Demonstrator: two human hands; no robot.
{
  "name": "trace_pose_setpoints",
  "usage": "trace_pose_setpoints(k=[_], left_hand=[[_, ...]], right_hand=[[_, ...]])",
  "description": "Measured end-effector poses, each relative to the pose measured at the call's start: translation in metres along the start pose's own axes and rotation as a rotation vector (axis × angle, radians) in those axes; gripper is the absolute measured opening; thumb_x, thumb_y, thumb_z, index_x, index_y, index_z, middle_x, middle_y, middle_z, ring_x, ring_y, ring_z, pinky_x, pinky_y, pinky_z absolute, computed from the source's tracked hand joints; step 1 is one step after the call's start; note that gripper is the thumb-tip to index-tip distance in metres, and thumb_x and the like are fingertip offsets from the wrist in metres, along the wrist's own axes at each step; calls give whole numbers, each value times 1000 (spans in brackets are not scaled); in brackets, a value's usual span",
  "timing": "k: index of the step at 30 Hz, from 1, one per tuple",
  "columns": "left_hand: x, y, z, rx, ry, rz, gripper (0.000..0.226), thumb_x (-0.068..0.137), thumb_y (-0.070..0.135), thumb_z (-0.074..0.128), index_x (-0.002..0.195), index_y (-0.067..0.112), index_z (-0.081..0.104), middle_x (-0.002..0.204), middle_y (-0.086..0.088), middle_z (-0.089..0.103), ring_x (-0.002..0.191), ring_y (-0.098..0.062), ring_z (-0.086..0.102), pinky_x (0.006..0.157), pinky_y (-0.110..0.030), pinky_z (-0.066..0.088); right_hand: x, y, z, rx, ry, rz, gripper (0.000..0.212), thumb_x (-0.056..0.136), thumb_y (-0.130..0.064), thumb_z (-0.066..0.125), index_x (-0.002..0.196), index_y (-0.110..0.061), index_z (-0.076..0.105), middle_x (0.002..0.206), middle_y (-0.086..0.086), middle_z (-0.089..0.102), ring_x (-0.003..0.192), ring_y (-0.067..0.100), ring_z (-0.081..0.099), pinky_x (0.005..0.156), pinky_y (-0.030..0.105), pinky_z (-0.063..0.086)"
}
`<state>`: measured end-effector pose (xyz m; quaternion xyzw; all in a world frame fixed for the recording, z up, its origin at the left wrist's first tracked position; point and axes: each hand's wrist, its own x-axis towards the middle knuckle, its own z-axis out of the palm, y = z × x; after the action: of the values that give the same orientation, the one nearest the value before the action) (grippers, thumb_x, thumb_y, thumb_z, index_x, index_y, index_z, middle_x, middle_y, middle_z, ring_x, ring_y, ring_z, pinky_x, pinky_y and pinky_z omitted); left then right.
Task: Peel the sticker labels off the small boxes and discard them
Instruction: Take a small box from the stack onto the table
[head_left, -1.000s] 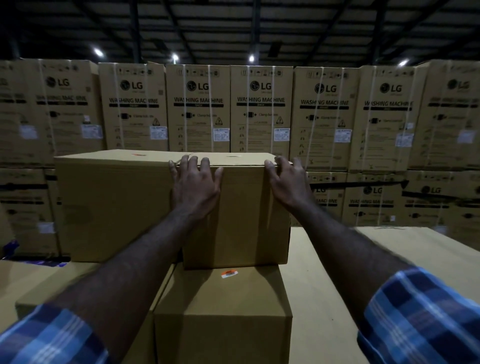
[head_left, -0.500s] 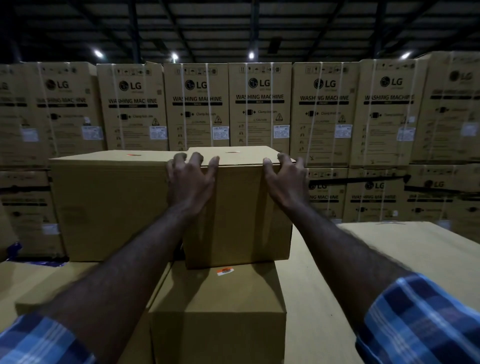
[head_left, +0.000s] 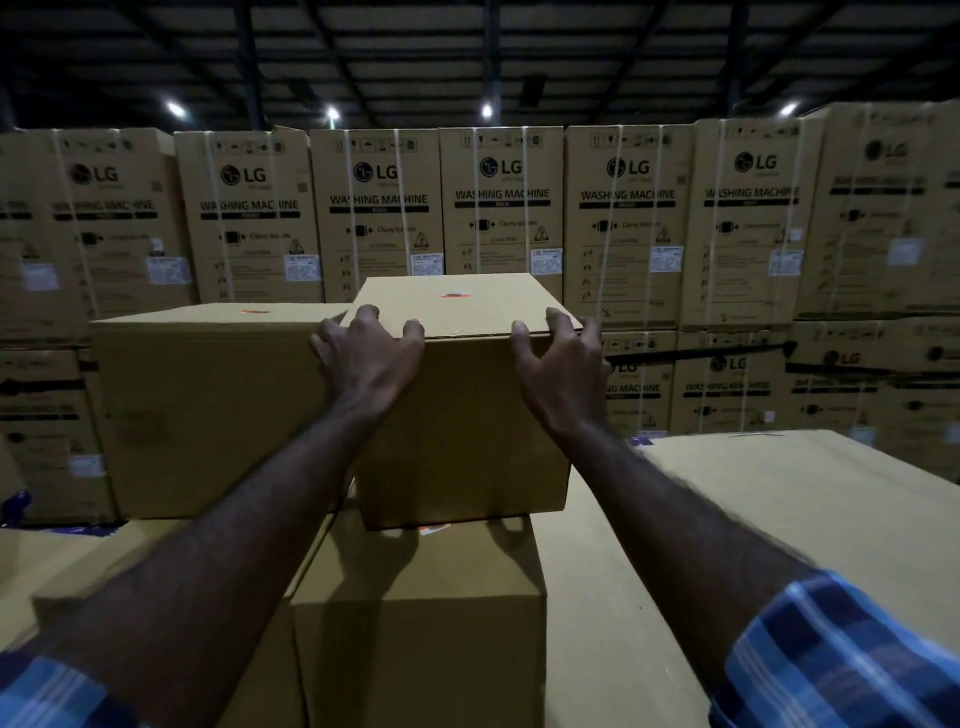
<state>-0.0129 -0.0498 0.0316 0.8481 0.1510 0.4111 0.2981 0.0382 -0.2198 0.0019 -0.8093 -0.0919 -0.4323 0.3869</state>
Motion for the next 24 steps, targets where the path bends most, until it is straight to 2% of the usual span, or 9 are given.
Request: trace_pose_setpoints(k=[6, 9, 11, 13, 19, 24], left_hand=[[-23, 13, -4, 46, 19, 93, 62, 91, 58, 44, 134, 14, 53, 138, -24, 39, 128, -39, 32, 95, -43, 34], [-37, 27, -8, 68, 12, 123, 65, 91, 62, 41, 135, 15, 53, 138, -23, 40, 127, -40, 32, 90, -43, 36], [-49, 42, -12, 93, 4, 144, 65, 92, 63, 39, 136, 17, 53, 138, -23, 40, 126, -40, 33, 91, -43, 36], [-61, 61, -14, 118, 2, 174, 64, 92, 64, 37, 135, 19, 53, 138, -23, 39, 127, -41, 32, 94, -45, 36], [-113, 127, -8, 126, 15, 229, 63, 93, 62, 38, 133, 17, 56, 136, -28, 41, 129, -42, 32, 108, -53, 29], [-167, 176, 23, 88, 3, 194, 64, 90, 66, 38, 132, 22, 57, 134, -26, 43, 126, -43, 34, 98, -49, 37]], right_hand=[[-3, 3, -33, -41, 67, -16, 55, 94, -53, 49, 132, -14, 57, 136, 19, 49, 111, 33, 60, 80, 33, 49], [-1, 11, -55, -74, 84, -20, 56, 93, -56, 48, 129, -14, 59, 133, 20, 52, 108, 33, 61, 76, 32, 49], [-2, 18, -73, -91, 93, -23, 57, 92, -58, 47, 128, -15, 60, 131, 20, 53, 107, 35, 62, 77, 36, 53], [-3, 28, -93, -93, 101, -21, 57, 93, -58, 46, 128, -15, 61, 130, 20, 54, 106, 36, 62, 80, 39, 54], [-1, 70, -165, -54, 112, -23, 56, 93, -57, 47, 128, -15, 61, 129, 20, 55, 105, 33, 62, 76, 32, 48], [-5, 122, -232, -76, 122, -17, 56, 92, -58, 47, 126, -17, 63, 124, 18, 57, 103, 34, 62, 81, 39, 53]])
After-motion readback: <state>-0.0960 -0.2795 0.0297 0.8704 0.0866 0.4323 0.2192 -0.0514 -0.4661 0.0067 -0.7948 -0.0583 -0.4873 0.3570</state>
